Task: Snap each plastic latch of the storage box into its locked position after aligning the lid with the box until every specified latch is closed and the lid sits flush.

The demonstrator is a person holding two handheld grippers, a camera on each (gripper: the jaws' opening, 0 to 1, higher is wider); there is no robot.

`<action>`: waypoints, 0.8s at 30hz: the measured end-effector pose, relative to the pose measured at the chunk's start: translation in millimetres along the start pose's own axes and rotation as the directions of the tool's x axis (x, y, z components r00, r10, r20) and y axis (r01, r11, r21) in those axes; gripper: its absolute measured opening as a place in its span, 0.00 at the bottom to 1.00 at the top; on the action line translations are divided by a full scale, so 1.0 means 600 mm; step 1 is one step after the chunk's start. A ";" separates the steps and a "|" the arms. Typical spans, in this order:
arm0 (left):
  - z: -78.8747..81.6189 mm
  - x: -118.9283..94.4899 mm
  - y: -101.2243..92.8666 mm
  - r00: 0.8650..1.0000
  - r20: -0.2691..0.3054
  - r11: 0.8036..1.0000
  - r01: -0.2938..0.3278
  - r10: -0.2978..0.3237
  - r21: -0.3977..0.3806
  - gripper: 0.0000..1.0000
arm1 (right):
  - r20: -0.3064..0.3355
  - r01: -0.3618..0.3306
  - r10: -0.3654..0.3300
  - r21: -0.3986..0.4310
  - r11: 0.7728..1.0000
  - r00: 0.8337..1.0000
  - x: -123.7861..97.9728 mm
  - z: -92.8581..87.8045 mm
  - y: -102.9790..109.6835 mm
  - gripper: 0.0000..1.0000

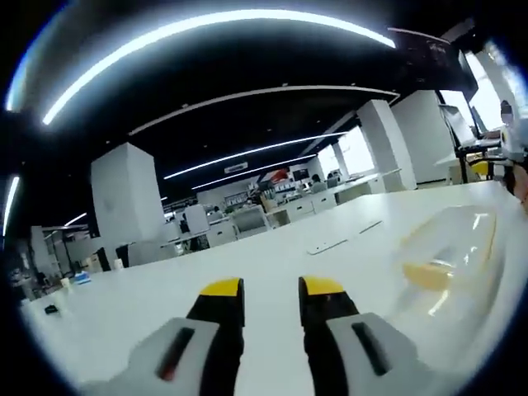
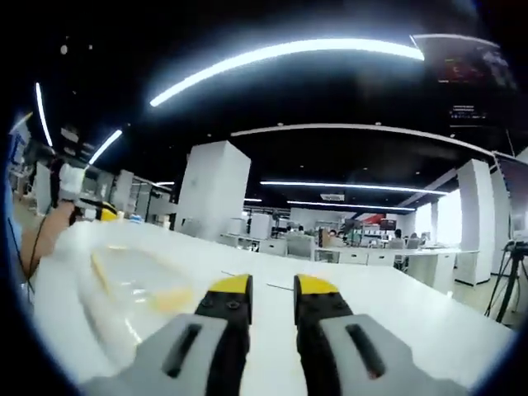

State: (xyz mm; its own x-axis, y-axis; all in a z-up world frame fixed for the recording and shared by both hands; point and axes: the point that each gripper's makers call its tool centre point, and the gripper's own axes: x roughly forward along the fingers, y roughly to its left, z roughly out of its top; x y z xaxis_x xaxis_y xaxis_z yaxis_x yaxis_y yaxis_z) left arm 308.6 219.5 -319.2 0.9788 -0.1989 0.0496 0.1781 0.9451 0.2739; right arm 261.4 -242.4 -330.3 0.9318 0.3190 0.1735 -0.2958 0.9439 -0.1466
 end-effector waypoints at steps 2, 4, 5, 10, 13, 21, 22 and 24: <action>0.004 0.001 0.000 1.000 0.021 1.000 -0.008 0.008 -0.003 0.27 | -0.004 0.000 0.000 -0.022 1.000 1.000 0.003 -0.002 0.002 0.19; 0.008 0.002 0.000 0.999 0.044 1.000 -0.007 0.008 -0.017 0.28 | -0.015 -0.003 0.003 -0.045 0.999 1.000 0.006 -0.006 0.005 0.19; 0.010 0.003 0.003 0.998 0.056 1.000 -0.012 0.013 -0.020 0.29 | -0.027 0.004 -0.006 -0.069 0.998 1.000 0.007 -0.010 0.004 0.19; 0.011 0.004 0.013 0.994 0.099 0.999 -0.043 0.045 -0.026 0.29 | -0.043 0.041 -0.047 -0.140 0.989 0.998 0.012 -0.020 -0.004 0.18; 0.013 0.007 0.011 0.992 0.119 0.999 -0.053 0.052 -0.001 0.30 | -0.051 0.072 -0.083 -0.179 0.981 0.995 0.013 -0.026 -0.016 0.15; -0.001 0.028 -0.010 0.996 0.086 1.000 -0.021 0.019 0.020 0.31 | -0.060 0.045 -0.062 -0.257 0.965 0.996 0.024 -0.035 -0.005 0.16; -0.003 0.030 -0.010 0.996 0.083 0.999 -0.024 0.022 0.025 0.31 | -0.070 0.036 -0.056 -0.258 0.965 0.996 0.025 -0.039 -0.002 0.16; -0.010 0.033 -0.009 0.997 0.073 0.999 -0.025 0.024 0.021 0.31 | -0.127 0.024 -0.057 -0.247 0.969 0.990 0.024 -0.059 0.001 0.16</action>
State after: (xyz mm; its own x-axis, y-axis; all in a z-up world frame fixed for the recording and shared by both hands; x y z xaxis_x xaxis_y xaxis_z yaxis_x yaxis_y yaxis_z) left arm 327.9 212.2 -325.3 0.9728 -0.1945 0.1257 0.1510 0.9442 0.2926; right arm 282.0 -240.5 -362.2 0.9663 0.2509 0.0568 -0.2117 0.9011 -0.3784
